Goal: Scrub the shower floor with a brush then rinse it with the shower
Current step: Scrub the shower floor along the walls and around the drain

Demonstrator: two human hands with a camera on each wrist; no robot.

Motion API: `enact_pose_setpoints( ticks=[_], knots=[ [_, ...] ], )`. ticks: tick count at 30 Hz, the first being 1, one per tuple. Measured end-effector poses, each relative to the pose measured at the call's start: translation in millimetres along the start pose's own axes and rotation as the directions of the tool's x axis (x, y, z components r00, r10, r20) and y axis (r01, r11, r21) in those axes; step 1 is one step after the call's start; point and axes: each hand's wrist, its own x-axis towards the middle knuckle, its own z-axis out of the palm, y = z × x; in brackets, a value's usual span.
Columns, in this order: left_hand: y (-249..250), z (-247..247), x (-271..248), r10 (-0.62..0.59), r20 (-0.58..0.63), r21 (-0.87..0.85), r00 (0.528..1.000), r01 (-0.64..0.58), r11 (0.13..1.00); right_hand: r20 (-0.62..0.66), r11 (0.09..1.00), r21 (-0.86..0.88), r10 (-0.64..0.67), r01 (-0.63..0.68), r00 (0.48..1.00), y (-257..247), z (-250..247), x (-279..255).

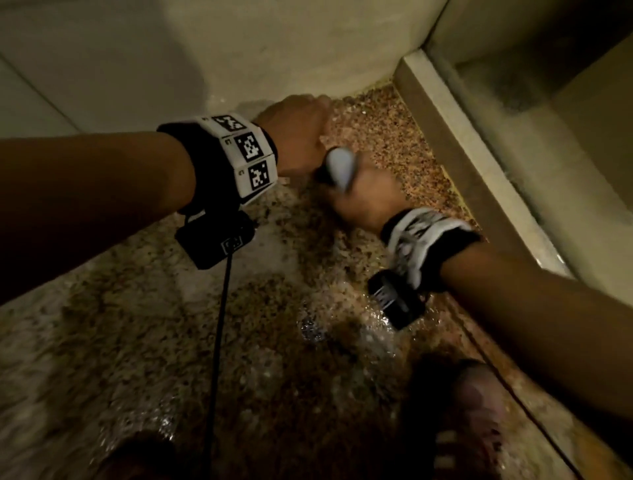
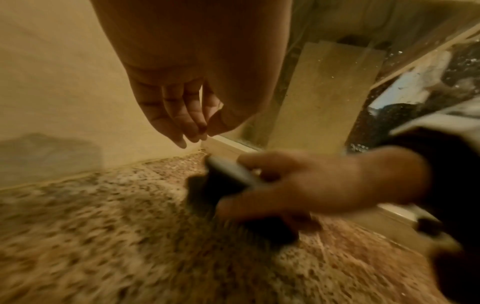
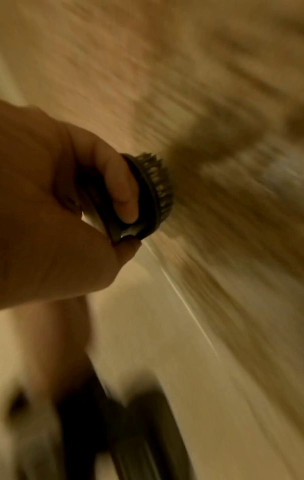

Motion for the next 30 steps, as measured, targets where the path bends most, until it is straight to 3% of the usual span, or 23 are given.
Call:
enact_pose_setpoints(
  ticks=[2, 4, 10, 14, 15, 21, 24, 30],
  knots=[
    [-14.1, -3.9, -7.9, -0.059, 0.018, 0.021, 0.998, 0.059, 0.998, -0.024, 0.991, -0.074, 0.111, -0.112, 0.994, 17.4, -23.9, 26.1],
    [-25.7, -6.6, -14.2, -0.119, 0.058, 0.025, 0.991, 0.117, 0.993, 0.013, 0.977, -0.165, 0.142, -0.138, 0.99, 22.7, -34.4, 44.1],
    [-51.8, -17.8, -35.9, -0.255, 0.042, 0.014, 0.966, 0.255, 0.967, 0.19, 0.94, -0.334, -0.002, 0.067, 0.982, -22.1, -34.3, 70.2],
    [-50.5, -25.7, -55.8, -0.404, 0.008, -0.056, 0.915, 0.403, 0.913, 0.288, 0.907, -0.36, -0.116, 0.219, 0.951, -48.8, -39.1, 84.3],
    [-49.8, -26.5, -60.0, -0.428, -0.006, -0.077, 0.904, 0.426, 0.901, 0.288, 0.904, -0.373, -0.1, 0.208, 0.952, -50.7, -36.8, 87.3],
    [-39.3, -34.4, -112.1, -0.669, -0.019, -0.079, 0.743, 0.666, 0.742, 0.357, 0.977, -0.161, -0.075, 0.141, 0.931, -39.1, -5.4, 92.7],
    [-36.2, -40.4, -139.2, -0.73, -0.031, -0.057, 0.683, 0.728, 0.683, 0.31, 0.986, -0.124, -0.07, 0.113, 0.948, -38.1, 12.9, 93.0],
    [-35.6, -35.2, -150.8, -0.766, -0.101, -0.066, 0.635, 0.764, 0.642, 0.232, 0.999, -0.044, -0.006, 0.016, 0.973, -46.8, 13.1, 84.3]
  ],
)
